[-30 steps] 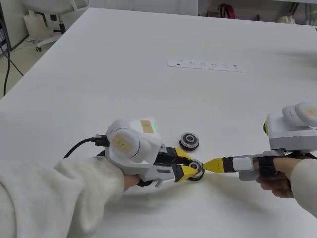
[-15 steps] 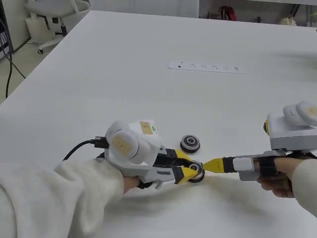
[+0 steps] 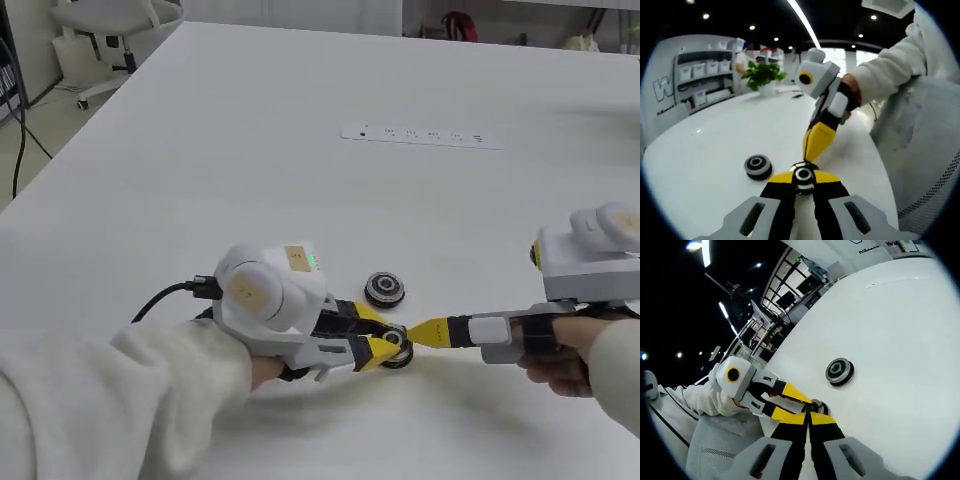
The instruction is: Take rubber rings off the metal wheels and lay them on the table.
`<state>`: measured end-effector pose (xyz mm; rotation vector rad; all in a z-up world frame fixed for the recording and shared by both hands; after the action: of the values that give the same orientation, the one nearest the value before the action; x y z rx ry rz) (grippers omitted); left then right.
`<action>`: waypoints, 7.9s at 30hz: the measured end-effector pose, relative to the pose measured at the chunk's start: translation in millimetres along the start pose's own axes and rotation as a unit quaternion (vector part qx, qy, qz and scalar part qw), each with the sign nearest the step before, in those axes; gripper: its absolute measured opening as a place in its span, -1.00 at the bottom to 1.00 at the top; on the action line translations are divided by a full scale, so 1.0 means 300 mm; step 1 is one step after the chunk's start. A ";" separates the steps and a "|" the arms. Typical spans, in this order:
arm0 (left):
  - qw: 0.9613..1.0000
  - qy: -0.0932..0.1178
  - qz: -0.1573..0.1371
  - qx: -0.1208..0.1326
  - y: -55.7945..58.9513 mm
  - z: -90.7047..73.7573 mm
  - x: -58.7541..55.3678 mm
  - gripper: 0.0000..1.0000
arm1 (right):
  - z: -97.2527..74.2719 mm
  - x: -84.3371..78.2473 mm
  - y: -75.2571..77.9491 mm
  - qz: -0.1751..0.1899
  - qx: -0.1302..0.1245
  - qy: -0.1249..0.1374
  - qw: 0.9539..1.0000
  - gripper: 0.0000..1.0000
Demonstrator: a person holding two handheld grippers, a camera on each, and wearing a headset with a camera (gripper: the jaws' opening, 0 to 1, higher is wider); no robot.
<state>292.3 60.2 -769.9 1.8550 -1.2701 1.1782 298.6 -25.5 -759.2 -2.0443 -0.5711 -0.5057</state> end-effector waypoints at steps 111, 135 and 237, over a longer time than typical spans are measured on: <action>0.993 0.060 -0.049 0.086 -0.007 -0.424 -0.008 1.00 | -0.006 0.130 -0.182 -0.046 0.081 0.080 0.992 -1.00; 0.995 0.037 -0.067 0.071 0.011 -0.412 -0.048 1.00 | 0.123 0.061 -0.149 -0.062 0.025 0.043 0.997 -1.00; 0.999 0.015 0.030 0.031 -0.049 -0.250 0.315 0.82 | -0.208 0.019 0.034 -0.158 -0.047 0.089 0.982 -0.57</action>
<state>295.1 90.2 -652.1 1.8476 -1.2937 1.2863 301.0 -83.0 -732.1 -1.9783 -0.7803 -0.9098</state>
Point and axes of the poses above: the centre of the closed fingertips' face, and the gripper's own axes: z roughly forward along the fingers, y roughly to its right, x roughly out of its top, the point moved 5 cm from there along -z, roughly backward along the fingers, and after that the axes turned 2 degrees about -y, right-handed, at the moved point
